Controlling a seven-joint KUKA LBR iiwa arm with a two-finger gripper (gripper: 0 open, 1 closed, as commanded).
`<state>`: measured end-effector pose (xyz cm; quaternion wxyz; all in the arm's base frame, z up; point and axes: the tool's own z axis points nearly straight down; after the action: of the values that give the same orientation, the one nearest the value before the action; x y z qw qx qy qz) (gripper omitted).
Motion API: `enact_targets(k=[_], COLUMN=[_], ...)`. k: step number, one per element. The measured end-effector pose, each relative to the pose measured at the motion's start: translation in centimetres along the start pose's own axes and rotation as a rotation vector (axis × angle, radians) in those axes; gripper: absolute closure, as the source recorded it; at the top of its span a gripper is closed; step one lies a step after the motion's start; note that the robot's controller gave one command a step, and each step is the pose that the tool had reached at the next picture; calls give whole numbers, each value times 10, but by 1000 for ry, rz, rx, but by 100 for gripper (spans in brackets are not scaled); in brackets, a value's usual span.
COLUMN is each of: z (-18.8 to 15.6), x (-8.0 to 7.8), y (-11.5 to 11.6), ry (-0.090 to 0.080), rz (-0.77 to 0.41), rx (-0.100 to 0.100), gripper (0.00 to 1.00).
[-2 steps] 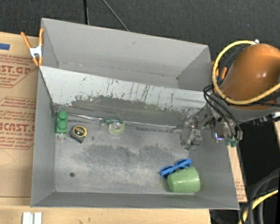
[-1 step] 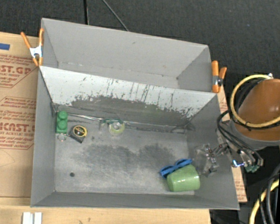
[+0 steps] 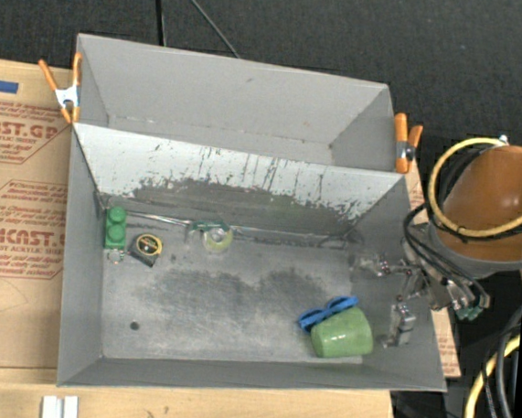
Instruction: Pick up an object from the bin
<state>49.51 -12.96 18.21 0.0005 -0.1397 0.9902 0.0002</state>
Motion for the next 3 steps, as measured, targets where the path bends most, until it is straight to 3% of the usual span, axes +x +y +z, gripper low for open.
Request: enact_targets(k=[1, 2, 3], z=[115, 112, -11], x=[-23, -24, -26], y=[26, 25, 35], ry=[3, 0, -7], rz=[-332, -330, -316], rx=[-3, 0, 4], gripper=[0, 100, 100])
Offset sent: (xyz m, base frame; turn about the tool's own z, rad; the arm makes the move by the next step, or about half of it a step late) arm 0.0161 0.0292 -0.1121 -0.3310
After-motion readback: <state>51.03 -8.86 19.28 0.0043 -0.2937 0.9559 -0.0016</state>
